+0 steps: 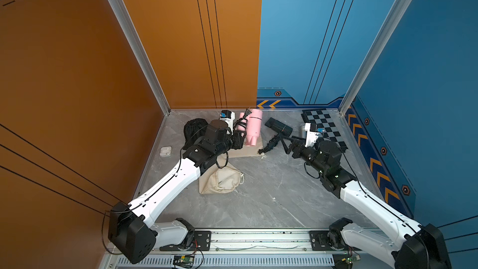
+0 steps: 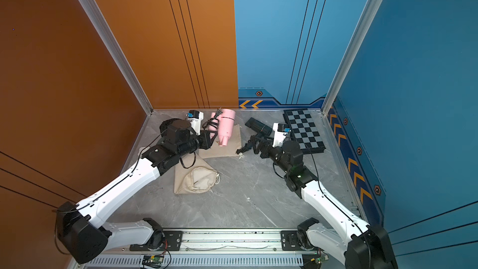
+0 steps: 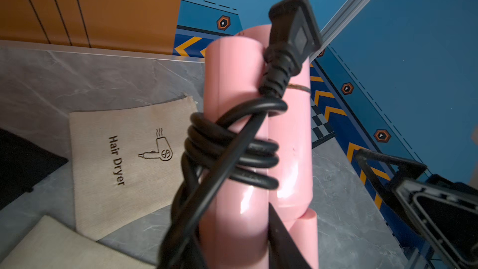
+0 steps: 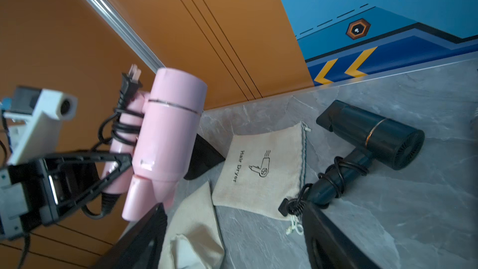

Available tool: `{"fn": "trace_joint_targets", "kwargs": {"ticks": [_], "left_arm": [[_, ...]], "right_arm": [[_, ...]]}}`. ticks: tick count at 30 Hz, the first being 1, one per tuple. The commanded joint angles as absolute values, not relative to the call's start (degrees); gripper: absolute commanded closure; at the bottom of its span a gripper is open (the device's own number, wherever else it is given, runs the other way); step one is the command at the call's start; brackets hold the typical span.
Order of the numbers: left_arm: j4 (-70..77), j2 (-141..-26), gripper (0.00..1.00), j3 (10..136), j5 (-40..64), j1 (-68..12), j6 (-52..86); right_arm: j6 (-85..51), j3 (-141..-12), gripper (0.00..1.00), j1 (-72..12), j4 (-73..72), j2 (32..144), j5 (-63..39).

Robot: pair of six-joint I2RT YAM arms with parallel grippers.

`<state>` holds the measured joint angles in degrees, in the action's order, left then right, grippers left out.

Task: Pack away hair dryers
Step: Adjust the hair dryer, then pick up the drawstring bag from the center of the board.

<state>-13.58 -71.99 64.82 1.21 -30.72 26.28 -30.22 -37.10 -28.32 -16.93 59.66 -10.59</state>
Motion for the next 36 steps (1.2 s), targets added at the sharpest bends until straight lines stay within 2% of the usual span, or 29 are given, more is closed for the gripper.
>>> {"fn": "trace_joint_targets", "kwargs": {"ticks": [1, 7, 18, 23, 36], "left_arm": [[-19.03, -68.94, 0.95, 68.14, -2.87, -28.21, 23.67], [-25.07, -65.99, 0.95, 70.2, -4.47, -24.57, 23.2], [-33.58, -62.87, 0.95, 72.8, -6.13, -19.46, 23.16], [-35.68, -61.59, 0.94, 72.51, -6.06, -17.55, 23.12], [-37.8, -59.78, 0.94, 72.71, -4.93, -14.66, 23.03]], "right_arm": [[-20.11, -34.63, 0.18, -34.31, -9.84, 60.07, -6.26], [-12.07, -34.95, 0.22, -43.94, -10.06, 67.93, -8.73], [-1.04, -50.77, 0.25, -51.44, -13.72, 93.35, -12.88], [1.55, -58.59, 0.27, -52.49, -14.1, 101.98, -14.67], [7.2, -72.87, 0.27, -52.97, -9.76, 115.35, -17.24]]}}
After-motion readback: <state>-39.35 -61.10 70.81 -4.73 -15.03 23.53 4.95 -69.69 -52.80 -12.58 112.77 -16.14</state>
